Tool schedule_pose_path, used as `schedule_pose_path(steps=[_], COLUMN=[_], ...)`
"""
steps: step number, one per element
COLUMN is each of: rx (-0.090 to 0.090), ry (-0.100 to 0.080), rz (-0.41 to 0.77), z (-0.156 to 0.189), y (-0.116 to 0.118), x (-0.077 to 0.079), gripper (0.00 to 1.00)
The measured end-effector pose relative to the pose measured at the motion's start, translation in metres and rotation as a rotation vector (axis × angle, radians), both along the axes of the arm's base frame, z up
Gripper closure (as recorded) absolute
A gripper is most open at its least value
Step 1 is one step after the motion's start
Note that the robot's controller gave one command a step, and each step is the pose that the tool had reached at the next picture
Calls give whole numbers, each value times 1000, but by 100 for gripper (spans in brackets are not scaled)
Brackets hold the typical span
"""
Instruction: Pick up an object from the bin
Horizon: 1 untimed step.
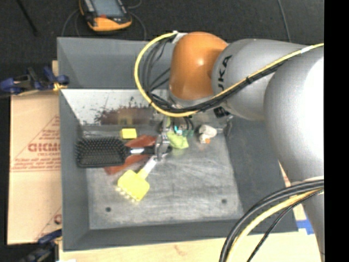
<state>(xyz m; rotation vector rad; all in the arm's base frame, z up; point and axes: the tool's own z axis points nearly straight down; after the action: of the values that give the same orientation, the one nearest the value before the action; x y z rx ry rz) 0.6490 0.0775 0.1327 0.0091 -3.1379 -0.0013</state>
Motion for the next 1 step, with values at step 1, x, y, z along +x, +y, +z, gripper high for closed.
schedule_pose_path(steps=[1], rx=[0], ry=[-3], rz=[0], z=[3], y=[0], x=[0], gripper=[0])
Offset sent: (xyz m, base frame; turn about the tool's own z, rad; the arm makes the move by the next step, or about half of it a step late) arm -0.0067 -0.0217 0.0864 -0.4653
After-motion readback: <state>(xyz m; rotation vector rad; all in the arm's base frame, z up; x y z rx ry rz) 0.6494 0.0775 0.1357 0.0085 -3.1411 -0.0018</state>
